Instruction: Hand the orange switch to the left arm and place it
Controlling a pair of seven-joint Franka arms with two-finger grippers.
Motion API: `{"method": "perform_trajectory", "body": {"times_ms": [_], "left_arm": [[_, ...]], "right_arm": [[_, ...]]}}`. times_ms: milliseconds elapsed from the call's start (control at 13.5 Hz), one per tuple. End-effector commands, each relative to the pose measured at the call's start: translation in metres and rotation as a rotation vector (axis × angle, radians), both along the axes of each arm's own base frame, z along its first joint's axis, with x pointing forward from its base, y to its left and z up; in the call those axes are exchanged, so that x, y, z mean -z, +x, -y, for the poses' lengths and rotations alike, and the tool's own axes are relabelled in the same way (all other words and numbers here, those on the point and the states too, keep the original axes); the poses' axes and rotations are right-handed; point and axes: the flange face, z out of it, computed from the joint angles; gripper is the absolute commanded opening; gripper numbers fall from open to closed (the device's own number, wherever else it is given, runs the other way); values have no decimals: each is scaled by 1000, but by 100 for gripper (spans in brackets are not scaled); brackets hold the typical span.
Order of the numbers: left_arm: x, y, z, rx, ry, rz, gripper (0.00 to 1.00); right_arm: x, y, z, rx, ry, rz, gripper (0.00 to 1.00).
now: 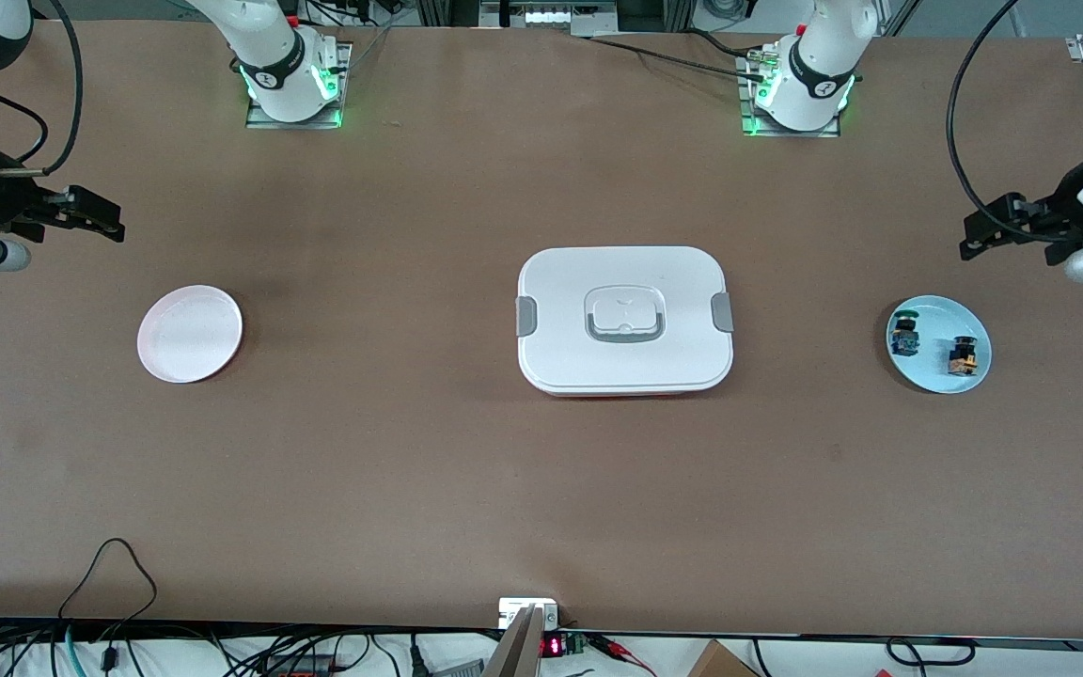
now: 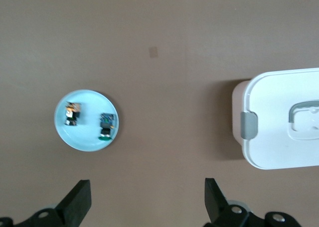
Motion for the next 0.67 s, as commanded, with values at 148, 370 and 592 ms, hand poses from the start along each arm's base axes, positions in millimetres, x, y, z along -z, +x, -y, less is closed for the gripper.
{"method": "perform_trajectory", "body": {"times_ms": [148,370,592], "left_arm": [[-1,-21,-6,-12,-36,0,100],[0,-21,-11,-19,-35,-7,100],[-1,-21,-12,-21,-29,-5,100]], "right_arm": [[-23,-4,-2,-5,17,36,100],[-29,-6,1,1,17,27,100],[-29,-7,-2,-4,18,19,100]]}}
